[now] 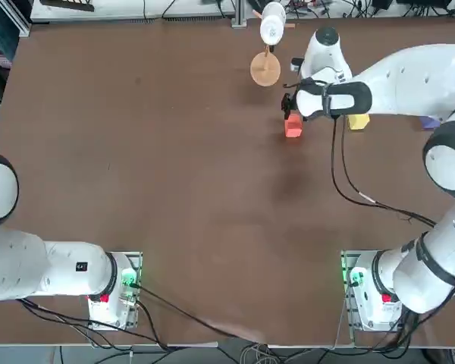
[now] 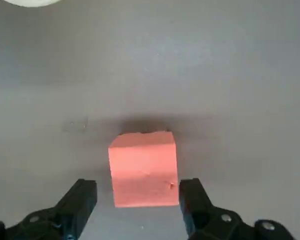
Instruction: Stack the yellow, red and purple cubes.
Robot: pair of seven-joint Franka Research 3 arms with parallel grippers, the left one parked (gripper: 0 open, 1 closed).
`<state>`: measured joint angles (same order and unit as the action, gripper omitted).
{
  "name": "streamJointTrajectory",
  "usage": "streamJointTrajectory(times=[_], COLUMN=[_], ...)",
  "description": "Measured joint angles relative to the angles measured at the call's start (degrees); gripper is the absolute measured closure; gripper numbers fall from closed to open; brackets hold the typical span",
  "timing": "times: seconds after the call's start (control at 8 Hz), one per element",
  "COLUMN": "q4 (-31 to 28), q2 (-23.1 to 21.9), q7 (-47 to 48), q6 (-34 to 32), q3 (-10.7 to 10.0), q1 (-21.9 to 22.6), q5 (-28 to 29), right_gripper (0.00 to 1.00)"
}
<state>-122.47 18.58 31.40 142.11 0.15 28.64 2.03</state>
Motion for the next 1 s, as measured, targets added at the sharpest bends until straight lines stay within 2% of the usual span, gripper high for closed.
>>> streamJointTrajectory(times=[1.0], q4=[0.2], q2=[2.9], q7=[0.2], q6=[1.7], q3=[-0.2], q1=[0.3], q5=[0.0], right_gripper=[0.00])
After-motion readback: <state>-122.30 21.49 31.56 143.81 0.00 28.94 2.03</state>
